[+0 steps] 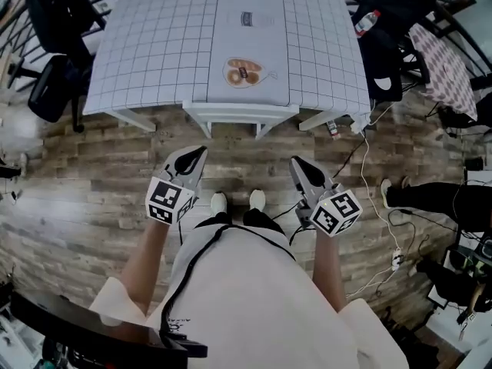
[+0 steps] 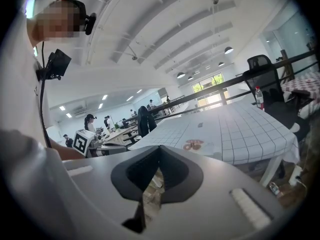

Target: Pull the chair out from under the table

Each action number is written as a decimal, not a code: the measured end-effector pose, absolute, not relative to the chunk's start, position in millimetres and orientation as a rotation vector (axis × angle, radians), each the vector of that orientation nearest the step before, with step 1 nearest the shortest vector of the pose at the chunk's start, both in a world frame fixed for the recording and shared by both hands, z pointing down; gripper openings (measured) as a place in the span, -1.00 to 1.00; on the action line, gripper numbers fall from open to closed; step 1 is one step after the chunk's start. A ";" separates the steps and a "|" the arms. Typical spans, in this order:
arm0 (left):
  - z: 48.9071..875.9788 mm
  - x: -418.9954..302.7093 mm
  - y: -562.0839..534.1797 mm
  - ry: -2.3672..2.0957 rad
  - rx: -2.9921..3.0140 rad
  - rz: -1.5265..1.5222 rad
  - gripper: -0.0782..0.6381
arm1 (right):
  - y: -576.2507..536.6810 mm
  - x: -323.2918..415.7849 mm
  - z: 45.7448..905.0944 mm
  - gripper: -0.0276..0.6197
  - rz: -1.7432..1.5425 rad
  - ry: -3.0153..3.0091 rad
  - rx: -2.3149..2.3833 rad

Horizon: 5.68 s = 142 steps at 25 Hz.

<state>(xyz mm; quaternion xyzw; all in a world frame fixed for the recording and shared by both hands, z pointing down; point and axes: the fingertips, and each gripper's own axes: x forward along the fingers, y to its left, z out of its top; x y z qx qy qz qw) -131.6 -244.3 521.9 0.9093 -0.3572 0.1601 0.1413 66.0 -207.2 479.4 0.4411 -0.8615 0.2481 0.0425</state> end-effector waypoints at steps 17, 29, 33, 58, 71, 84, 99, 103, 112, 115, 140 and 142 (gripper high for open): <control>560.3 -138.4 -362.6 -1.126 2.692 1.078 -0.56 | -349.3 73.2 551.0 -0.60 0.149 -2.318 0.785; 652.0 -129.5 -399.4 -0.625 2.677 1.811 0.02 | -378.5 73.0 636.7 -0.13 -0.074 -1.992 0.448; 670.7 -124.7 -398.4 -0.462 2.645 1.939 0.05 | -382.8 69.7 654.2 -0.14 -0.087 -1.935 0.371; 715.5 -125.7 -398.2 -0.027 2.502 2.318 -0.52 | -385.6 59.7 691.7 -0.65 -0.129 -1.801 0.185; 713.9 -126.5 -366.3 -0.004 2.479 2.282 -0.53 | -354.5 59.4 689.9 -0.66 -0.060 -1.804 0.140; 709.3 -124.5 -293.5 0.050 2.486 2.218 -0.52 | -288.8 61.7 687.0 -0.66 -0.039 -1.800 0.080; 703.5 -128.8 -155.5 0.098 2.467 2.121 -0.54 | -146.4 56.9 686.6 -0.66 0.026 -1.823 0.046; 700.2 -130.0 -125.8 0.091 2.462 2.096 -0.55 | -117.7 56.3 685.4 -0.65 0.032 -1.821 0.035; 711.8 -128.6 -84.2 0.072 2.460 2.094 -0.55 | -75.3 57.7 701.6 -0.65 0.029 -1.823 0.042; 719.8 -130.7 -81.7 0.046 2.483 2.088 -0.55 | -72.0 54.8 709.0 -0.65 0.022 -1.823 0.066; 680.4 -140.9 -96.8 -0.041 2.748 1.824 -0.23 | -86.7 48.1 679.3 -0.41 0.097 -1.776 0.299; 683.5 -138.9 -95.2 -0.021 2.748 1.830 -0.25 | -85.3 48.4 681.6 -0.41 0.116 -1.762 0.287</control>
